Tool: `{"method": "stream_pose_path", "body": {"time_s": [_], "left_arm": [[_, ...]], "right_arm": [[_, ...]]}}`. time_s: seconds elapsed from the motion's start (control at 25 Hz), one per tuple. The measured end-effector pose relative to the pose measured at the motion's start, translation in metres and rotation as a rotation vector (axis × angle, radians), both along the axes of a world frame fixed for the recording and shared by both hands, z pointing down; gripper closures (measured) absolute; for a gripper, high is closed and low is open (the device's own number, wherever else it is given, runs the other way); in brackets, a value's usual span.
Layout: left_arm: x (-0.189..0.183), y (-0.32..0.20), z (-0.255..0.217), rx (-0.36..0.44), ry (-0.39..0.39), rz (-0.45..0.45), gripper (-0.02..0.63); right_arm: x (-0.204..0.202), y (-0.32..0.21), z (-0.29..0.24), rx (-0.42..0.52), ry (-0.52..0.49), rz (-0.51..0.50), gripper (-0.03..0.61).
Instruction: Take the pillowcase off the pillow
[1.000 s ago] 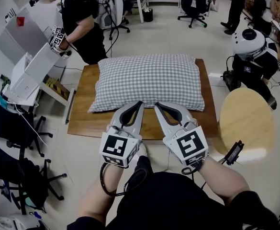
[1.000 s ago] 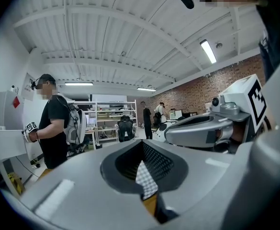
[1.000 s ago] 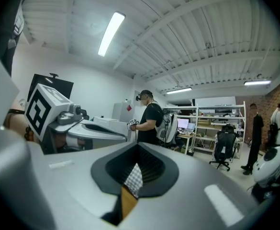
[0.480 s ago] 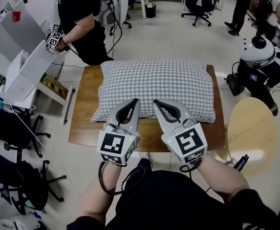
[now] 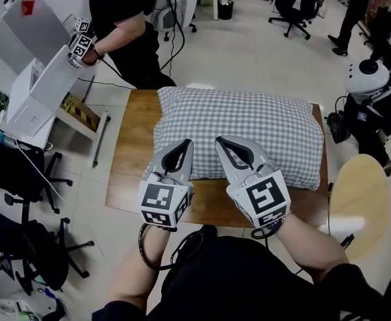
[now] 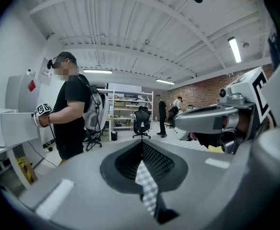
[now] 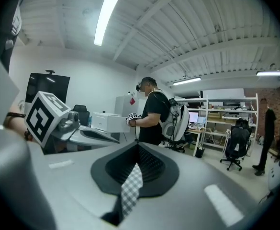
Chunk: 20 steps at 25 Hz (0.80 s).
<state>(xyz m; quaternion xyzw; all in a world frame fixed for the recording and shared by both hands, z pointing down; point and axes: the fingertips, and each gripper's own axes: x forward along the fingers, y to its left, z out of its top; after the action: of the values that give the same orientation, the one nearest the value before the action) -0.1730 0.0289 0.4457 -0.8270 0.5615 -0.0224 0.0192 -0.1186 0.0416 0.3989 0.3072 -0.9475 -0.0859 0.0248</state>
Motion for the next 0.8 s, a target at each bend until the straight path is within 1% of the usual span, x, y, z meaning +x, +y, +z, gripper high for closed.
{"method": "stream_pose_path", "body": {"time_s": [0.04,0.12,0.2,0.44,0.52,0.68,0.8], "left_arm": [[-0.007,-0.007,0.007,-0.01,0.009,-0.006,0.609],[-0.02,-0.021,0.022,-0.035,0.031,-0.015,0.547],[-0.036,-0.034,0.039,-0.061,0.06,-0.032,0.508],[-0.116,-0.069,0.068,-0.156,0.147,-0.109,0.424],[-0.134,-0.08,0.082,-0.185,0.164,-0.132,0.405],[-0.157,-0.104,0.124,-0.264,0.182,-0.182,0.367],[-0.188,-0.118,0.139,-0.348,0.212,-0.203,0.353]], "right_arm": [[-0.004,-0.007,0.003,-0.004,0.0,-0.001,0.578],[-0.011,-0.02,0.013,-0.01,0.0,-0.006,0.577],[-0.018,-0.032,0.024,-0.014,-0.003,-0.009,0.577],[-0.066,-0.06,0.026,-0.039,0.025,0.0,0.577],[-0.076,-0.07,0.028,-0.045,0.03,0.005,0.577],[-0.081,-0.089,0.049,-0.059,0.036,0.003,0.577],[-0.1,-0.098,0.037,-0.073,0.05,0.019,0.578]]}}
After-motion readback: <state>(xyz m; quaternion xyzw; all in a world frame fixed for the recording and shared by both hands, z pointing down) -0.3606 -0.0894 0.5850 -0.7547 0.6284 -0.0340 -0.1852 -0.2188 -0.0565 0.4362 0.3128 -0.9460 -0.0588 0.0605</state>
